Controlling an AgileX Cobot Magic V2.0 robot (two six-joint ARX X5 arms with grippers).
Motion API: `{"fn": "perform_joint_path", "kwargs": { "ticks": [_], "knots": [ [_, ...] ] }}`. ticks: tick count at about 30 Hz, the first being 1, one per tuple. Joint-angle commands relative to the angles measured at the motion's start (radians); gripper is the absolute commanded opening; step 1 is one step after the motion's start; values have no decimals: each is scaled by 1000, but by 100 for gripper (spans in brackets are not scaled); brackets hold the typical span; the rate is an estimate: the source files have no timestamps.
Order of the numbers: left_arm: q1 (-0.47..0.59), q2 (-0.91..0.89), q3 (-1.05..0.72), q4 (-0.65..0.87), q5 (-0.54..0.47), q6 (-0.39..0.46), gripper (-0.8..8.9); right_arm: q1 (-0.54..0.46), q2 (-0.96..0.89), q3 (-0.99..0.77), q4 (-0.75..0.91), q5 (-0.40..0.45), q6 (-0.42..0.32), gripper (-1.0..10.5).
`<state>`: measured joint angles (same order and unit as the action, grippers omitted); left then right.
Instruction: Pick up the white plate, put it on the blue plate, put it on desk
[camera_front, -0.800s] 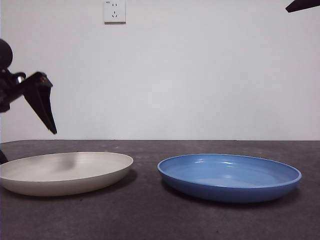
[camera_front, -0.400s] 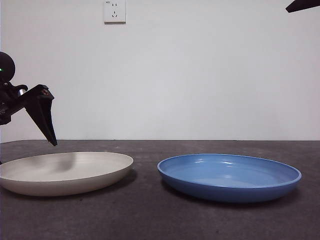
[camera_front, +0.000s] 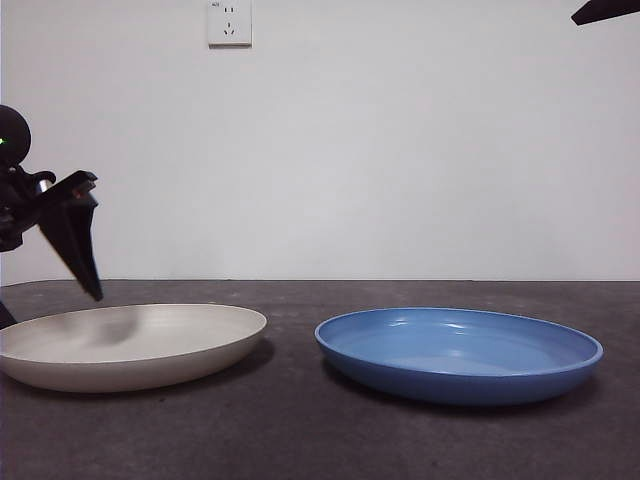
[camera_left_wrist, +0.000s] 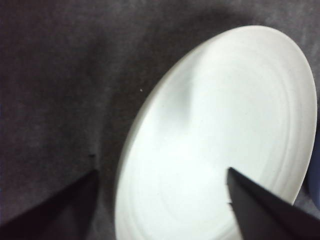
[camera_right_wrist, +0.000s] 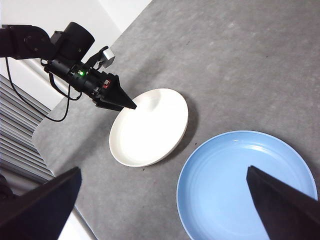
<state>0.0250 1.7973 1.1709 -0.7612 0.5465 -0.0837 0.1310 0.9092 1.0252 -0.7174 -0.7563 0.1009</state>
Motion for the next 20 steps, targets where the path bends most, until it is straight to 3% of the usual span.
{"fn": "perform_joint_path", "kwargs": {
  "ticks": [1, 7, 12, 20],
  "knots": [
    [0, 33, 15, 0, -9, 11, 230, 4, 4, 18, 6, -2, -5, 623],
    [0, 36, 15, -3, -76, 4, 179, 4, 4, 18, 6, -3, -5, 623],
    [0, 36, 15, -1, -80, 5, 19, 4, 4, 18, 6, -3, -5, 623],
    [0, 36, 16, 3, -86, 12, 14, 4, 3, 18, 3, 25, 5, 622]
  ]
}}
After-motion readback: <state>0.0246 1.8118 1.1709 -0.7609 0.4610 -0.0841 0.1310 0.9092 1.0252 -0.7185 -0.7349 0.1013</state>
